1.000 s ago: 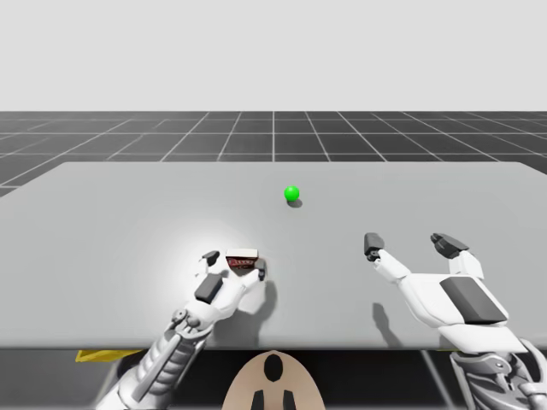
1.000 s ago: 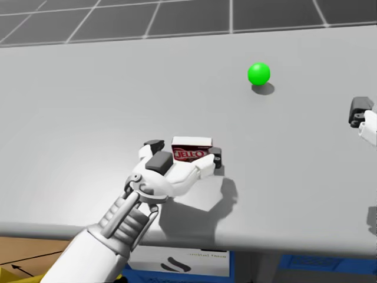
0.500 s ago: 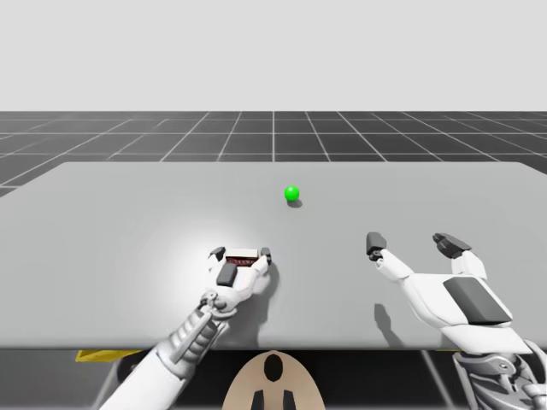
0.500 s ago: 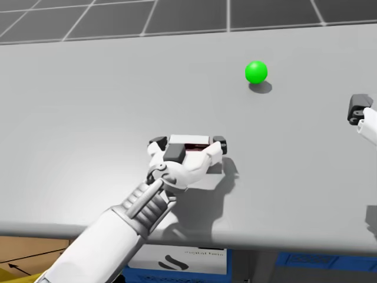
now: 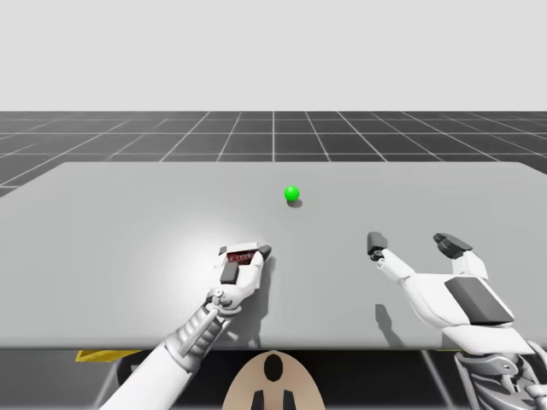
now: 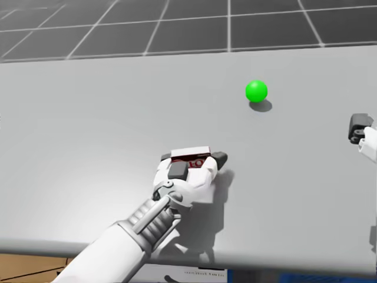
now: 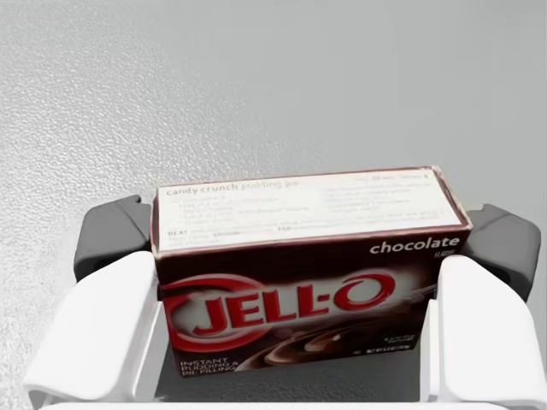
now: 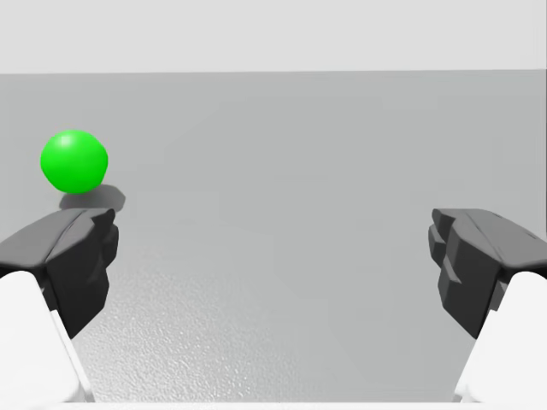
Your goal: Watch the red light. When it turns green, pick up the object.
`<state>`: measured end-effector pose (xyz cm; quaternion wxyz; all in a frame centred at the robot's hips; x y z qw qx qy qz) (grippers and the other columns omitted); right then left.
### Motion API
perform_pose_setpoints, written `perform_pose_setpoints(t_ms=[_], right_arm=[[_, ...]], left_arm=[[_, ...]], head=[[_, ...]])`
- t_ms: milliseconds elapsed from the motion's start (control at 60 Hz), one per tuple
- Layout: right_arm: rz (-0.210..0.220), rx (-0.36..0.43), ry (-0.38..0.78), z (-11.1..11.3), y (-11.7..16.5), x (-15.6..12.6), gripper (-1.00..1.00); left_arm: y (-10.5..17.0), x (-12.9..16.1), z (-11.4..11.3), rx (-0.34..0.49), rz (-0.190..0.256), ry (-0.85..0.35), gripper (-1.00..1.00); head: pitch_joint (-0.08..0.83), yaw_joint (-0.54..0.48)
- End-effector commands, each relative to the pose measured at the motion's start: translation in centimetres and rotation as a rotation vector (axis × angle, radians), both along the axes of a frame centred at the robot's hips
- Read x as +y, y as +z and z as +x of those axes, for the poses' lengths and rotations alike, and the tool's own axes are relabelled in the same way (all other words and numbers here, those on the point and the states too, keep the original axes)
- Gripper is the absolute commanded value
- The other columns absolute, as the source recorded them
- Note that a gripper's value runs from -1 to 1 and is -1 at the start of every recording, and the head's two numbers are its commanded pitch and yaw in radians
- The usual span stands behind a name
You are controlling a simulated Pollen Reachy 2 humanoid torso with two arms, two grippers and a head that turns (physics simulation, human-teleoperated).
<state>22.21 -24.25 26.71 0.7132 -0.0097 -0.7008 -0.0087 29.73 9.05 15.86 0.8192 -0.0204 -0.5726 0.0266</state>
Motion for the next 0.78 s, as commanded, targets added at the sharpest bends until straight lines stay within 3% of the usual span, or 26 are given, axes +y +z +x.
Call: perform_pose_setpoints(t_ms=[17, 183, 283, 367, 417, 600, 633, 783], right_arm=[[0.015, 0.003, -0.003, 0.0, -0.1, 0.1, -1.00], [0.028, 0.005, -0.002, 0.0, -0.1, 0.0, -1.00], [0.048, 0.008, -0.001, 0.0, -0.1, 0.0, -1.00], [0.092, 0.009, 0.000, 0.1, -0.1, -0.1, -1.00], [0.100, -0.003, -0.004, 0.3, -0.1, -0.1, -1.00], [0.130, 0.045, 0.021, 0.3, -0.2, -0.1, -1.00], [0.107, 0.054, 0.016, 0.2, -0.2, -0.2, -1.00], [0.091, 0.074, 0.014, 0.1, -0.2, -0.3, -1.00]], left_arm=[[-0.1, -5.3, -1.8, 0.107, -0.160, -0.037, 0.93], [-0.1, -5.4, -1.9, 0.104, -0.160, -0.048, 0.94], [0.2, -5.4, -2.0, 0.104, -0.163, -0.057, 0.95], [1.7, -5.0, -2.0, 0.086, -0.175, -0.076, 0.99], [3.4, -4.6, -2.0, 0.054, -0.178, -0.092, 0.99], [11.1, -3.4, -2.6, -0.128, -0.119, -0.166, 0.89], [13.3, -3.1, -2.9, -0.190, -0.104, -0.168, 0.90], [20.8, -1.9, -4.2, -0.395, -0.066, -0.163, 0.97]], head=[[0.536, 0.15], [0.324, 0.15], [0.274, 0.15], [0.267, 0.15], [0.264, 0.15], [0.267, 0.14], [0.270, 0.13], [0.291, 0.13]])
